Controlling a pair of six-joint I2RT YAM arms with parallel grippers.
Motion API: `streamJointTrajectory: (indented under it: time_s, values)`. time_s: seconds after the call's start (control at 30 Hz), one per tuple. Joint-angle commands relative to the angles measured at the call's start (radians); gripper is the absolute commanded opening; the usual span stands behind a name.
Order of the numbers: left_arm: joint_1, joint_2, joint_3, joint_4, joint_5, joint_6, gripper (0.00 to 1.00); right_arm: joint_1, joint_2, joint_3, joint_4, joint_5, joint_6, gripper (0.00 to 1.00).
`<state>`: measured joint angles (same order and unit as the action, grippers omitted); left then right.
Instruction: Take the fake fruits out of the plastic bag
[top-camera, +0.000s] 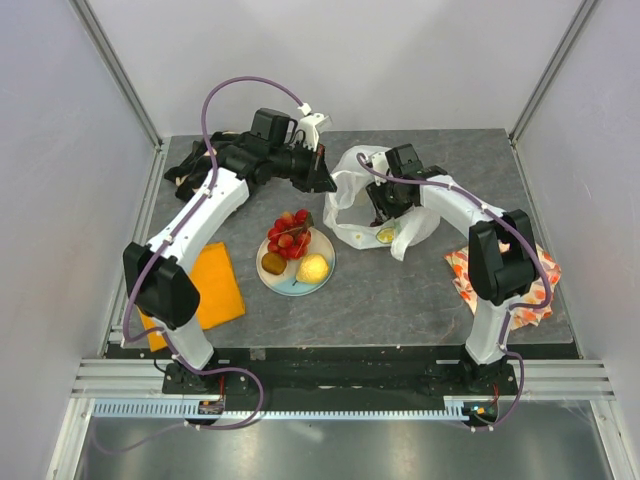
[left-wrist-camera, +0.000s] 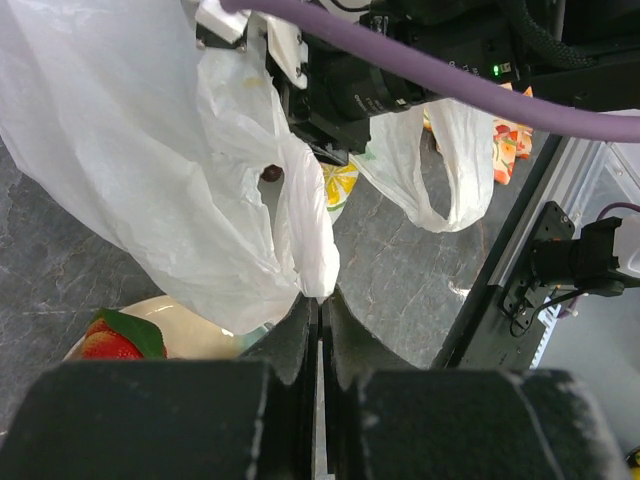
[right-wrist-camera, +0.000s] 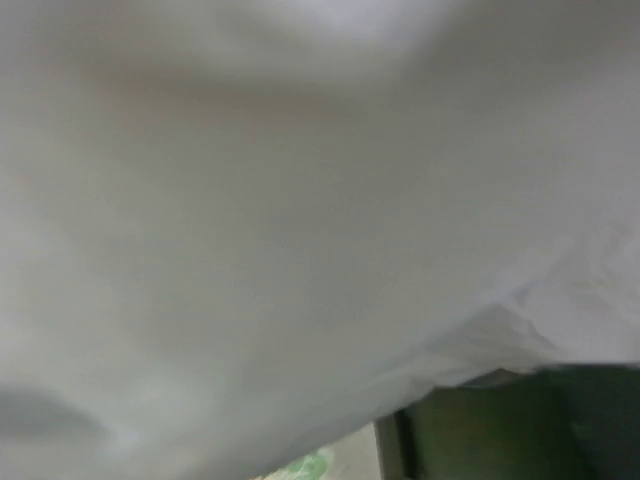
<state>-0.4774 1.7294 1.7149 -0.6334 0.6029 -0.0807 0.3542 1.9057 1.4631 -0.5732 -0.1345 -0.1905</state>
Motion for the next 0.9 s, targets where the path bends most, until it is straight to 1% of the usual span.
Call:
streamJointTrajectory:
  time_s: [0.0, 0.03, 0.1, 0.23, 0.27, 0.47, 0.57, 0.6, 0.67, 0.7, 0.87]
  values:
    - [-0.001, 0.013, 0.041, 0.026, 0.003, 0.004, 0.01, -0.003, -0.053, 0.016, 0.065, 0.171, 0.011, 0.59]
    - [-0.001, 0.019, 0.041, 0.028, 0.005, 0.002, 0.02, -0.004, -0.053, 0.008, 0.079, 0.221, 0.020, 0.66]
    - [-0.001, 0.022, 0.043, 0.026, 0.011, -0.001, 0.02, -0.003, -0.036, 0.002, 0.093, 0.280, 0.036, 0.75]
    - [-0.003, 0.035, 0.051, 0.028, 0.020, -0.007, 0.02, -0.004, 0.045, 0.037, 0.081, 0.296, 0.071, 0.80]
    - [-0.003, 0.039, 0.055, 0.028, 0.021, -0.007, 0.01, -0.003, 0.058, 0.052, 0.081, 0.297, 0.075, 0.84]
    - [-0.003, 0.042, 0.055, 0.029, 0.020, -0.002, 0.02, -0.003, 0.124, 0.105, 0.085, 0.329, 0.040, 0.84]
    - [-0.004, 0.044, 0.055, 0.029, 0.017, -0.001, 0.02, -0.004, 0.168, 0.123, 0.079, 0.314, 0.017, 0.74]
    - [-0.003, 0.048, 0.057, 0.028, 0.018, -0.001, 0.02, -0.006, 0.170, 0.126, 0.079, 0.303, 0.017, 0.64]
    - [-0.003, 0.053, 0.061, 0.029, 0.015, -0.001, 0.02, -0.015, 0.150, 0.123, 0.090, 0.242, 0.026, 0.54]
    - [-0.004, 0.053, 0.061, 0.028, 0.014, -0.001, 0.02, -0.017, 0.110, 0.118, 0.101, 0.216, 0.032, 0.50]
    - [-0.003, 0.062, 0.058, 0.028, 0.005, -0.001, 0.02, -0.053, -0.055, 0.072, 0.174, 0.009, 0.085, 0.40]
